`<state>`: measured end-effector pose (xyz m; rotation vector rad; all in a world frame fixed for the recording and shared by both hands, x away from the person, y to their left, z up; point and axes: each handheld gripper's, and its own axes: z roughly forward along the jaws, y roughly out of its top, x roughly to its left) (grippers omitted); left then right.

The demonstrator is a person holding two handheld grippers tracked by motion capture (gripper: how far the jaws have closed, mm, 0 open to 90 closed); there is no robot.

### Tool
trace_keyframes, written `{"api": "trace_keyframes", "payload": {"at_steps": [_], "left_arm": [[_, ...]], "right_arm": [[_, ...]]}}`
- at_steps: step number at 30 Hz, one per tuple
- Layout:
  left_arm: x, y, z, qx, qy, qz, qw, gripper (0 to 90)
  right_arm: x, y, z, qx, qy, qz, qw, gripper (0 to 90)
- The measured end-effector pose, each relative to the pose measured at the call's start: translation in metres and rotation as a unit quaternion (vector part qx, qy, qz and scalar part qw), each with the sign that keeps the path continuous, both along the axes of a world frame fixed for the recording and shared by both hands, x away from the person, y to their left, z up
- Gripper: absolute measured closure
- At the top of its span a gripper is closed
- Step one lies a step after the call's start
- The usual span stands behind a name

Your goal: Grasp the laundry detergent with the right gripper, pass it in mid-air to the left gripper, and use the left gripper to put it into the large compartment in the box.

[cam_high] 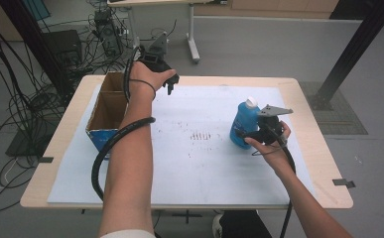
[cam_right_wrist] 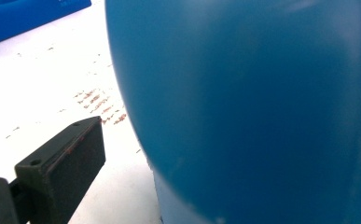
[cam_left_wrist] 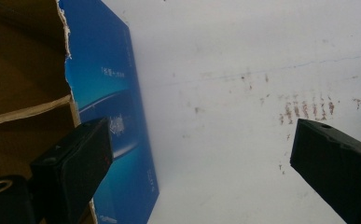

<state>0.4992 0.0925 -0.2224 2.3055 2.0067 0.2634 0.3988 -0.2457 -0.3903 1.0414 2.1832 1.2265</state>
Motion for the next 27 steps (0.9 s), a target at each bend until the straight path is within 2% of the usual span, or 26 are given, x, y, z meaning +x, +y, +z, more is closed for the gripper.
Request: {"api": "trace_keyframes", "payload": {"at_steps": [27], "left_arm": [[0.0012,-0.0029,0.0007,0.002,0.001,-0.002,1.0,6.3]], "right_arm": [[-0.002,-0.0003,0.0028,0.002,-0.007,0.003,1.0,1.8]]}}
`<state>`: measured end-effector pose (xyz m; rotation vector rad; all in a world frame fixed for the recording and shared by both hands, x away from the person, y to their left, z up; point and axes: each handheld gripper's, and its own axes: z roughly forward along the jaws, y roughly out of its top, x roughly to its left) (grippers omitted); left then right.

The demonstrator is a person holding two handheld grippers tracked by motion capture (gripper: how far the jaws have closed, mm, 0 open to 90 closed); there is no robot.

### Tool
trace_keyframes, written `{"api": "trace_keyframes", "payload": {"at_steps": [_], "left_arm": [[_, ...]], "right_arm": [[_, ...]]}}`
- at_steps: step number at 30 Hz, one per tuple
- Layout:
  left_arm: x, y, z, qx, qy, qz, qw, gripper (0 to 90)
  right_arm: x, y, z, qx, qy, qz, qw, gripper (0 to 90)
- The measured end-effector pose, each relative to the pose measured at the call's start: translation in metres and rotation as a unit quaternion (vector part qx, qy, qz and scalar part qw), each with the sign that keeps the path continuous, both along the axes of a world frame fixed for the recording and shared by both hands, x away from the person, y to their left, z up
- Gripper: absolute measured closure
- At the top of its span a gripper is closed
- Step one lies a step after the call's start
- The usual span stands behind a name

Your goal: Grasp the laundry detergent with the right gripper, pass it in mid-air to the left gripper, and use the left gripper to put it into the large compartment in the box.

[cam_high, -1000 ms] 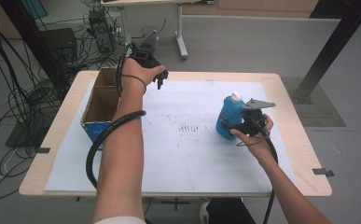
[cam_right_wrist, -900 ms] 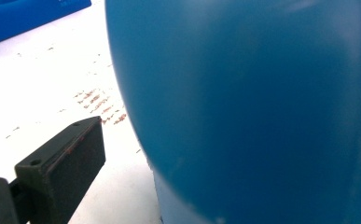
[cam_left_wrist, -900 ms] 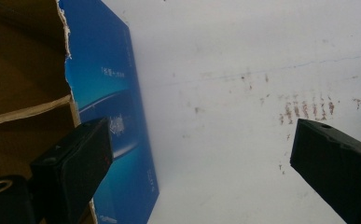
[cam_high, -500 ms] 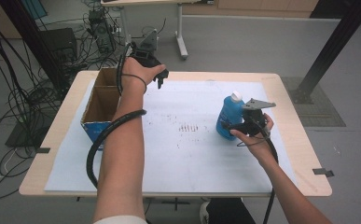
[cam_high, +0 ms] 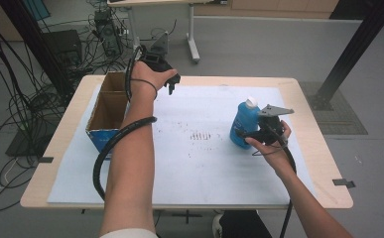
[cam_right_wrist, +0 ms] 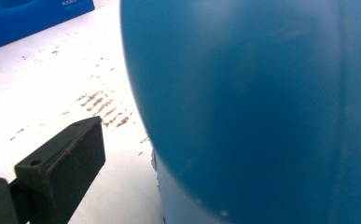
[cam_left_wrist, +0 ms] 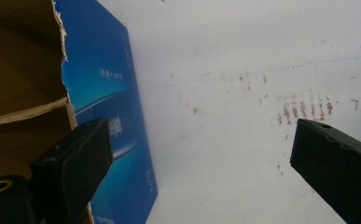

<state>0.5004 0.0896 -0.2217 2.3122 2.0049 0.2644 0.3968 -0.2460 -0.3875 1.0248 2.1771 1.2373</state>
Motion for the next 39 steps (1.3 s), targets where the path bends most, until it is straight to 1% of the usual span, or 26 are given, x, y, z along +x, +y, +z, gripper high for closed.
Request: {"api": "trace_keyframes", "payload": {"at_steps": [10,16,39], "left_arm": [[-0.0009,-0.0014,0.0009,-0.001,-0.002,-0.003,1.0,6.2],[-0.0011,-0.0016,0.0016,-0.003,-0.004,-0.002,1.0,6.2],[-0.0016,-0.0007,0.0033,-0.002,-0.004,-0.004,1.0,6.2]], "right_arm": [[-0.0006,0.0001,0.0006,-0.002,-0.002,-0.004,1.0,1.8],[-0.0008,0.0002,0.0005,-0.005,-0.002,-0.002,1.0,1.8],[-0.0009,0.0007,0.0007,-0.007,-0.002,-0.002,1.0,1.8]]}}
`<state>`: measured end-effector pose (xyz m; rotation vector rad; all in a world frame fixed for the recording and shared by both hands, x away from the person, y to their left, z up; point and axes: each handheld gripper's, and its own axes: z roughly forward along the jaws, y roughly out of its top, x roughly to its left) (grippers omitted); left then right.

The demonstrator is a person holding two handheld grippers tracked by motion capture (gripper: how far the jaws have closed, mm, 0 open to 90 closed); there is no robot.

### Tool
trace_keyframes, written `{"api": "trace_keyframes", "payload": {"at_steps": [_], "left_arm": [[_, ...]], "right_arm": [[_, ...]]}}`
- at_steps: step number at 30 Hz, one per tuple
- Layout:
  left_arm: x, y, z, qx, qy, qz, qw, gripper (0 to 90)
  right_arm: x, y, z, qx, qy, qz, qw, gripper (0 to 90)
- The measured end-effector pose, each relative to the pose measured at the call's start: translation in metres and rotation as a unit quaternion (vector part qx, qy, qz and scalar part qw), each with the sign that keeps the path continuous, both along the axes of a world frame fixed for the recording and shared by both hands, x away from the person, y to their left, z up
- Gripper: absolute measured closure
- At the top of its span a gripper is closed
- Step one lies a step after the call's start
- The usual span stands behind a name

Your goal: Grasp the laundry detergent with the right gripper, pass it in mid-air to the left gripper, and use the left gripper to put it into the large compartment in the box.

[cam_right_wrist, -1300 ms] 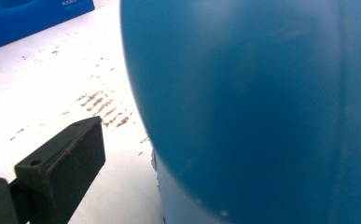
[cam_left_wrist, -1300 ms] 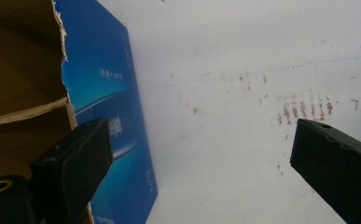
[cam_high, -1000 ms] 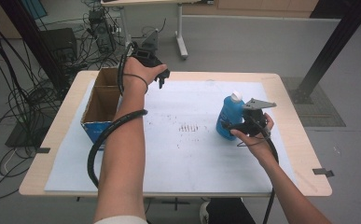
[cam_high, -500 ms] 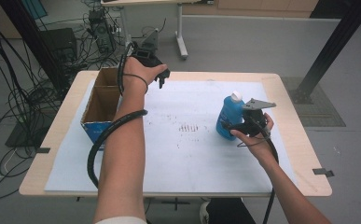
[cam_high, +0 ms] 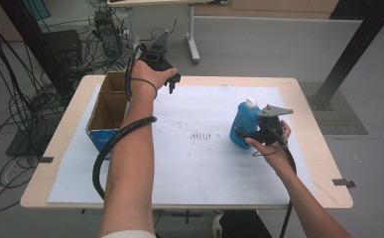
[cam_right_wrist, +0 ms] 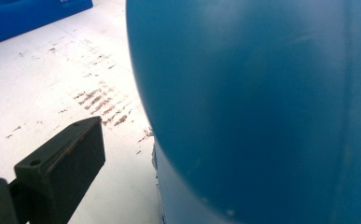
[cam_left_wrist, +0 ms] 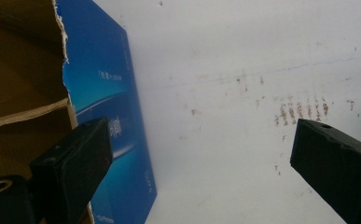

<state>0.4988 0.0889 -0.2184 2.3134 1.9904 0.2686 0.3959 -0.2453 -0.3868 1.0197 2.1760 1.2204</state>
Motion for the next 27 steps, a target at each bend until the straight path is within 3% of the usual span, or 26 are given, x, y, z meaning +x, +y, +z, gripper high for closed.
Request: {"api": "trace_keyframes", "payload": {"at_steps": [27], "left_arm": [[0.0007,-0.0011,0.0024,0.003,-0.004,0.001,1.0,6.2]], "right_arm": [[-0.0005,-0.0008,0.0002,0.003,0.0,0.001,1.0,1.8]]}}
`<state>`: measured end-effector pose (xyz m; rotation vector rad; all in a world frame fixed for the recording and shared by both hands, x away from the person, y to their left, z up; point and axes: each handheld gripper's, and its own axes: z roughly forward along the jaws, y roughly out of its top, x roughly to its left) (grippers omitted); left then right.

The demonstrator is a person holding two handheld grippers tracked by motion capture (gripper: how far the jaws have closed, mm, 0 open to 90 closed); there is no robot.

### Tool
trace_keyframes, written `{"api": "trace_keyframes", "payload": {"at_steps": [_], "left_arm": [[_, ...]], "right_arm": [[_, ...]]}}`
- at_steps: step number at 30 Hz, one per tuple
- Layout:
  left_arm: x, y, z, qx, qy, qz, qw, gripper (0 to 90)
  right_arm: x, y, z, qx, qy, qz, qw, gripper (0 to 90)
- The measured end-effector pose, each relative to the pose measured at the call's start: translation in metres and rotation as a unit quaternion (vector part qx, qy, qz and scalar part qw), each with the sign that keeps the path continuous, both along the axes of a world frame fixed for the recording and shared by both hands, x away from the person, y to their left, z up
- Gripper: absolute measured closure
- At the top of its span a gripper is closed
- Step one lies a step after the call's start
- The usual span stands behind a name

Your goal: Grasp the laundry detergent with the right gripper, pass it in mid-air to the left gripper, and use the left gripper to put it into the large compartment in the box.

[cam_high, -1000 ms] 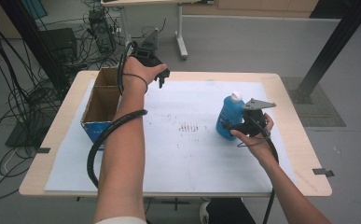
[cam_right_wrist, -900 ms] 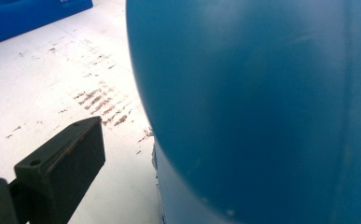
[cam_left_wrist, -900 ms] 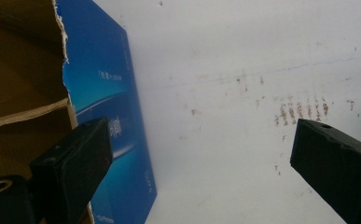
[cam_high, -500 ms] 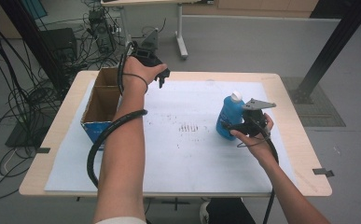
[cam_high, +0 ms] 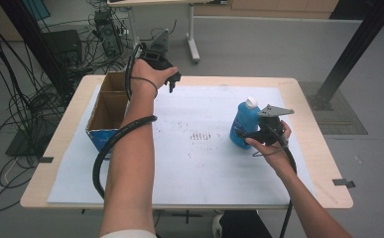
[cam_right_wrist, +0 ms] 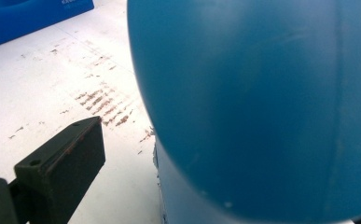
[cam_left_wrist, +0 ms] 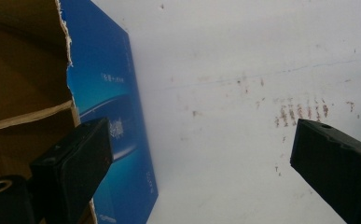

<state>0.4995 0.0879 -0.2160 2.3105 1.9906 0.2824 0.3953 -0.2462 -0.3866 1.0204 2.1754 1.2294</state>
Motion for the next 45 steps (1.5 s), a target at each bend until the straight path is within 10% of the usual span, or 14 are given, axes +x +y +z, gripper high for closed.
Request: {"api": "trace_keyframes", "payload": {"at_steps": [45], "left_arm": [[-0.0007,0.0025,0.003,0.0,-0.001,0.001,1.0,6.2]], "right_arm": [[0.0007,0.0019,-0.0041,0.002,0.007,0.002,1.0,4.1]]}}
